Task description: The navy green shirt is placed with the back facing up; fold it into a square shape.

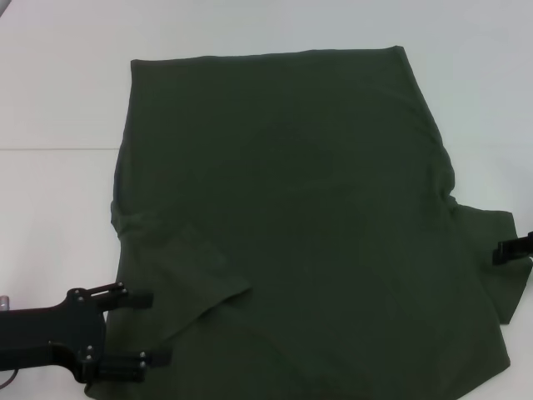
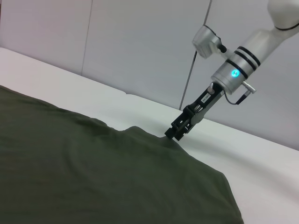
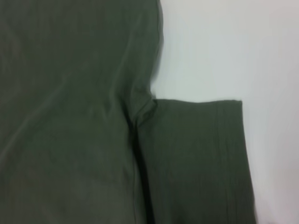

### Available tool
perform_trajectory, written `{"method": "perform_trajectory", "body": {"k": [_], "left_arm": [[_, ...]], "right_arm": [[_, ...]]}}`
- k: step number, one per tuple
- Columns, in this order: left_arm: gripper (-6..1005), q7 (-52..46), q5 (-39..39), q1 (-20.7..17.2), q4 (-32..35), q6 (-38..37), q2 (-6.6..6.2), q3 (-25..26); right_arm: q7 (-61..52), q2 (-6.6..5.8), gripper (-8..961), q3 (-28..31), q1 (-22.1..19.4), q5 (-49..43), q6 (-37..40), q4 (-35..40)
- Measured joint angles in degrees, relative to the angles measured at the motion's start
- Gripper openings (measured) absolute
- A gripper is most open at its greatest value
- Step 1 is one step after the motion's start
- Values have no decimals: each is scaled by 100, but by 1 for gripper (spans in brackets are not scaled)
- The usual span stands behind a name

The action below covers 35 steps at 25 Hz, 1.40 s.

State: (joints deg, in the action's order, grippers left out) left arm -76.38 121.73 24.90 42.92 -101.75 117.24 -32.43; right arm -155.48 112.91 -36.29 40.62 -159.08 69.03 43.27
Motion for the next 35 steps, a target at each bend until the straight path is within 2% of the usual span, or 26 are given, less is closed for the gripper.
{"method": "perform_trajectory", "body": {"k": [16, 18, 21, 35], "left_arm": [[944, 0, 0, -4, -7, 18, 16, 0], [944, 0, 0, 7, -7, 19, 35, 14], [944, 0, 0, 17, -6, 19, 36, 18], [943, -7, 0, 47, -3, 104, 53, 0]], "right_arm": [[0, 1, 888, 9, 17, 123, -24, -131], [47, -55, 886, 8, 55, 222, -42, -348], [73, -69, 884, 11, 61, 235, -47, -390], [97, -72, 874, 30, 42, 418, -78, -387]]}}
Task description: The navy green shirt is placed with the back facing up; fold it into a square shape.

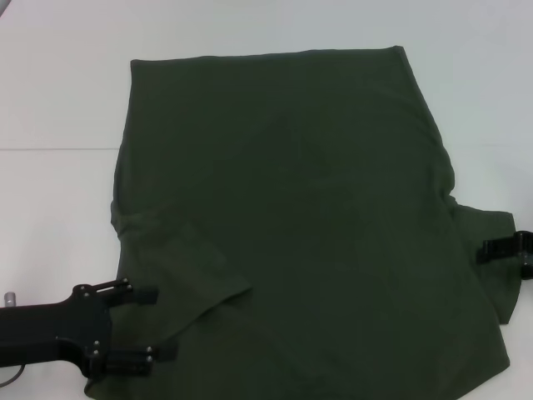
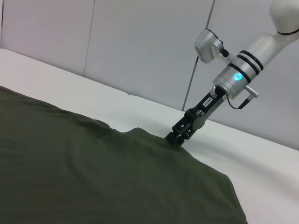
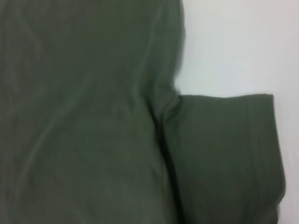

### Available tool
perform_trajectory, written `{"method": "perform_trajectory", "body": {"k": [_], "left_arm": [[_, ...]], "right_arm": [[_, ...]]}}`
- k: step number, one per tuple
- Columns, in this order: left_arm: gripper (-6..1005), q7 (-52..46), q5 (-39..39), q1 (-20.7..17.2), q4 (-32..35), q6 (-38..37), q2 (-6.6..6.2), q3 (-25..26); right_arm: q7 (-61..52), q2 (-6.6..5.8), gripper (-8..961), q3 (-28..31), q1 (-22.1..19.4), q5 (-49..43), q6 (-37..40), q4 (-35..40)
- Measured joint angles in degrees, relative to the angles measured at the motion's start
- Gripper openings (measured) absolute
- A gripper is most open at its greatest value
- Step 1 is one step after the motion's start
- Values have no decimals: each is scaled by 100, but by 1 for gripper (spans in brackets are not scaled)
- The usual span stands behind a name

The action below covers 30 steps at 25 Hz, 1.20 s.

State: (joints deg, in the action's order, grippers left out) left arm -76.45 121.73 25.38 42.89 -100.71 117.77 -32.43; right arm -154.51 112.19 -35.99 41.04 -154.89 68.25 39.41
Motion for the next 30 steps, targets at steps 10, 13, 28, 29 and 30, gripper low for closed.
{"method": "perform_trajectory", "body": {"k": [10, 13, 28, 29, 30], "left_arm": [[943, -15, 0, 3, 0, 0, 0, 0], [942, -17, 0, 2, 0, 0, 0, 7], [942, -37, -10, 2, 2, -1, 0, 27], [941, -37, -14, 2, 2, 0, 0, 27], [941, -37, -17, 2, 1, 0, 0, 27]], "right_arm": [[52, -17, 867, -25, -32, 142, 34, -2], [52, -17, 865, -29, -34, 139, 36, -5], [33, -13, 697, -141, -39, 38, 1, -4], [20, -14, 674, -168, -39, 38, 4, -4], [10, -14, 624, -191, -38, 38, 5, -3]]}}
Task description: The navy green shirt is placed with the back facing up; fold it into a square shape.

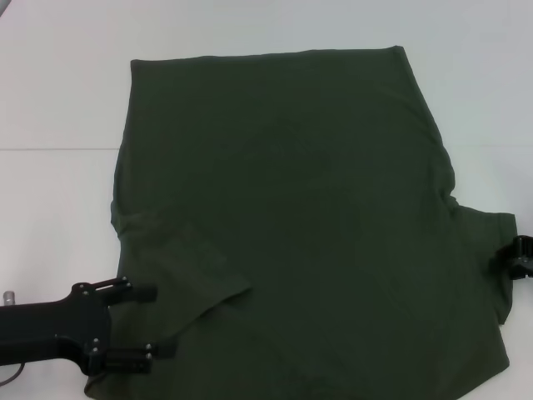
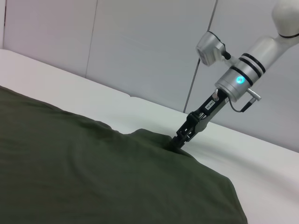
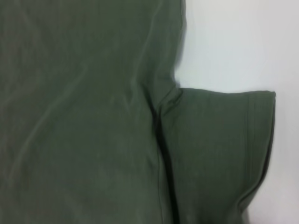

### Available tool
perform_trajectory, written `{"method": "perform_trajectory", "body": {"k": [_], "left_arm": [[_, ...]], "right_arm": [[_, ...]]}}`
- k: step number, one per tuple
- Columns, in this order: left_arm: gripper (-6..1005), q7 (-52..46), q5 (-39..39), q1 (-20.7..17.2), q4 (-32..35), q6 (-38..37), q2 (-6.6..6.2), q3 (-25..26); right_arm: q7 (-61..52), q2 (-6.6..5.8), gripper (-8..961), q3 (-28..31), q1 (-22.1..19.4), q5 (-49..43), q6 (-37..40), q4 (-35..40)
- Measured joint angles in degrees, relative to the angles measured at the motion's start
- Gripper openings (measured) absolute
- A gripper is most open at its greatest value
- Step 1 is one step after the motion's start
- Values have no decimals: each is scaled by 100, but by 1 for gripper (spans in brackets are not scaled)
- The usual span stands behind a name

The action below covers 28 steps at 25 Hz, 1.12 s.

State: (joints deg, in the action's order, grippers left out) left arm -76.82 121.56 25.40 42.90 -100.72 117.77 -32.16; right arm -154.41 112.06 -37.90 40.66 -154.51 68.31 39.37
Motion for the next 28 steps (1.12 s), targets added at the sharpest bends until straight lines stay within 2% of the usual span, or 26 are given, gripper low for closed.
{"method": "perform_trajectory", "body": {"k": [4, 10, 15, 28], "left_arm": [[941, 2, -10, 0, -1, 0, 0, 8], [941, -2, -17, 7, -1, 6, 0, 12], [941, -2, -23, 9, -1, 9, 0, 18], [940, -1, -27, 9, -1, 69, 0, 16]], "right_arm": [[-15, -10, 423, -39, 3, -1, 10, 0], [-14, -24, 178, -110, 12, -16, 32, 16], [-11, -29, 29, -132, 8, -19, 41, 41], [11, -90, 66, -104, -1, -9, 214, 112]]}}
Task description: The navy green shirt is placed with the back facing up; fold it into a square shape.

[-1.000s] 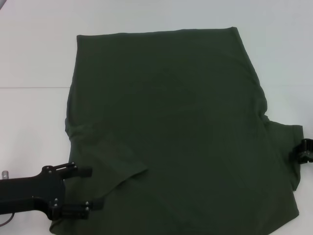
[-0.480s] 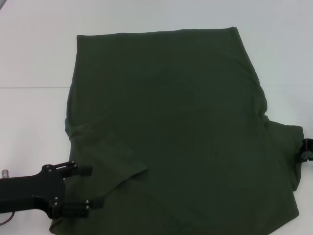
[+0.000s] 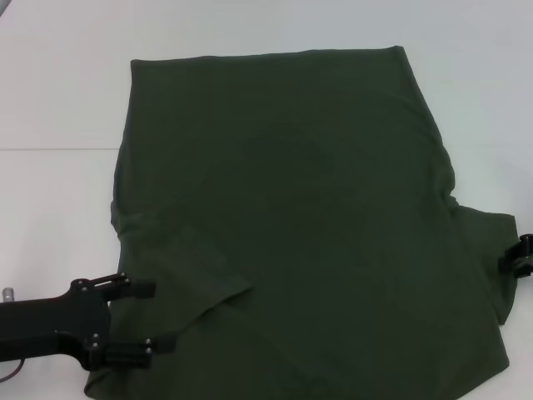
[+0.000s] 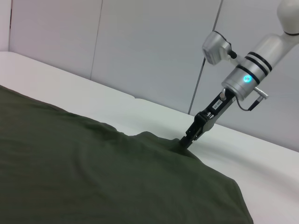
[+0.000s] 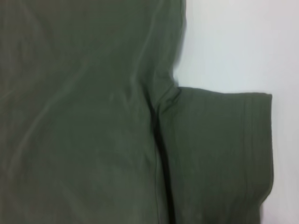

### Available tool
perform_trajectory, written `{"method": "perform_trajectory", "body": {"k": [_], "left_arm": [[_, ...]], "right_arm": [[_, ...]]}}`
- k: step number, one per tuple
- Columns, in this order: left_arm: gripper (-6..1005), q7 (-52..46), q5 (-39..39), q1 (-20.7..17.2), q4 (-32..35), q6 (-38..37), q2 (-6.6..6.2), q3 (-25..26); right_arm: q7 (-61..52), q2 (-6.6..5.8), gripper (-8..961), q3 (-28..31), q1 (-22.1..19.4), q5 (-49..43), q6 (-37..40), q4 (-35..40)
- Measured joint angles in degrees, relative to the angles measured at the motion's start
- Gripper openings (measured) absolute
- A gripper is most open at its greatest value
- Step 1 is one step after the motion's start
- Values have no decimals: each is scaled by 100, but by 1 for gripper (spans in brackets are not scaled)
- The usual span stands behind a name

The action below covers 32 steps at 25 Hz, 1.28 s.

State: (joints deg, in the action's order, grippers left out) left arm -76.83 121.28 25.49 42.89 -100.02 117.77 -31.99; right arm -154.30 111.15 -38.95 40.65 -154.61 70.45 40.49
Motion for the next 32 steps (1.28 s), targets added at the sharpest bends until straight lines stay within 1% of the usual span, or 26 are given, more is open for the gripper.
{"method": "perform_trajectory", "body": {"k": [3, 6, 12, 17, 27, 32], "left_arm": [[940, -5, 0, 0, 0, 2, 0, 0], [940, -9, 0, 0, 0, 2, 0, 0], [939, -14, 0, 13, 0, 1, 0, 0], [939, -66, 0, 39, 0, 1, 0, 0], [938, -76, 0, 36, 0, -1, 4, 0], [938, -78, 0, 34, 0, -12, 8, 0]], "right_arm": [[23, -8, 74, 29, -6, 5, 69, 103], [22, -8, 315, 28, -13, -3, 127, 197], [-24, -54, 558, 47, -166, 38, 191, 399], [-23, -59, 708, 54, -224, 45, 168, 379], [6, 59, 702, 3, -167, 35, -93, 345], [14, 88, 701, -16, -149, 11, -158, 324]]}}
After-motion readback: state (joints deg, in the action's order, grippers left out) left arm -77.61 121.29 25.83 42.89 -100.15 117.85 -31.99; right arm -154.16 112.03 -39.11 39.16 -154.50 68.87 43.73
